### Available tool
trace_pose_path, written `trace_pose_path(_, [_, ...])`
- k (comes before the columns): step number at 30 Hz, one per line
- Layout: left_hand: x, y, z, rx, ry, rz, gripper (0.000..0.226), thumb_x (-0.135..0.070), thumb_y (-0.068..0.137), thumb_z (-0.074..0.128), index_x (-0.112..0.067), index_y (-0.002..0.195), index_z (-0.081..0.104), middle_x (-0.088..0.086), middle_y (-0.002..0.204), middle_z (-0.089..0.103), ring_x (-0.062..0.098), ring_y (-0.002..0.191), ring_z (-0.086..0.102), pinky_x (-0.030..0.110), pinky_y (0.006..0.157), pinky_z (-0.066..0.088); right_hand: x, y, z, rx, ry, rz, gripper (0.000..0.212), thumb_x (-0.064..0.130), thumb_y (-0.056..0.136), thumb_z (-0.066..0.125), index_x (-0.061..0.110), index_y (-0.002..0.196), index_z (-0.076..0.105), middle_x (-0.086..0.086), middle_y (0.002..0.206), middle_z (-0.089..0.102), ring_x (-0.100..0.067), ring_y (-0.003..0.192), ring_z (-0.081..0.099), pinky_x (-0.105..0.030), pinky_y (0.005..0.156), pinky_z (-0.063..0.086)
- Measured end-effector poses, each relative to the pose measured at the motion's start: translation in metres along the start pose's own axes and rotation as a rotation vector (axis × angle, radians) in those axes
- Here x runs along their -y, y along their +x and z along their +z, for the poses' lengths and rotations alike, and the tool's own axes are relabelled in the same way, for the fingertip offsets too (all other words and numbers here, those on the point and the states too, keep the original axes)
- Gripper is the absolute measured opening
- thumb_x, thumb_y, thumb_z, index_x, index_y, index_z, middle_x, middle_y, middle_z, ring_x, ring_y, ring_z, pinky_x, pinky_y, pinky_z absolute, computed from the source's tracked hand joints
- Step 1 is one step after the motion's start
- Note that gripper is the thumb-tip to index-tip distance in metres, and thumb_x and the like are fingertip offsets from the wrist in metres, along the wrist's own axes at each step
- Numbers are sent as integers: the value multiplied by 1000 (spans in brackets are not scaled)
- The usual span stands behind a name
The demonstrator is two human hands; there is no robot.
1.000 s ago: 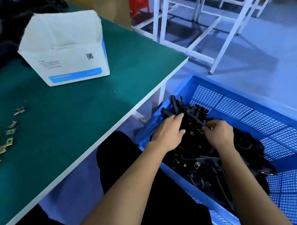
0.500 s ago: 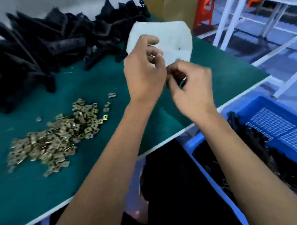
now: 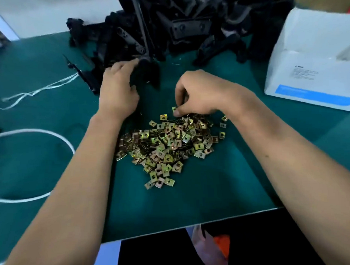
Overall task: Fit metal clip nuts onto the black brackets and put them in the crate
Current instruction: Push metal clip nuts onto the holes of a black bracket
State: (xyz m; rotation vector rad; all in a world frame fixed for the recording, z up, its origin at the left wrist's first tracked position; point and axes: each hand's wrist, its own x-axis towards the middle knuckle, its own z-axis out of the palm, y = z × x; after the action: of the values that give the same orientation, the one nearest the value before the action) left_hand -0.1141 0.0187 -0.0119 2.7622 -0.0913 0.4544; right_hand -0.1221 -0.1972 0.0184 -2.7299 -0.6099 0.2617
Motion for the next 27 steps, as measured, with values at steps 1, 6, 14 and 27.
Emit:
trace_pose_path(1, [4,2,2,-2,-4,3,63,1,91,64,-14,150,49,14,145,55,37,133,47,39,115,35,-1,2,1,25,19,-30,18,40,80,86,26,83,75,12,78,69,-6,73,65,-21,58,42])
trace_pose_path(6, [6,1,3,-145,-100,12,34,-16,91,76,-16,124,71,7,116,67,29,108,62,41,95,51,-20,0,8,-5,161,-119,13,31,89,80,28,82,68,13,76,65,2,68,59,-13,61,39])
trace_pose_path(14, [-2,0,-12,-210,-299,-27,39,-12,93,70,-23,129,60,1,103,70,25,98,68,37,89,56,-37,-3,18,-246,652,-107,10,12,93,74,16,90,66,-1,77,72,-5,65,64,-21,61,52])
trace_pose_path(27, [-20,-14,-7,17,-422,234,24,-10,88,71,-13,111,74,-7,99,70,2,86,58,15,80,44,-31,-3,24,-294,1032,-87,15,-3,91,72,7,101,76,-12,85,76,-16,73,72,-20,58,52])
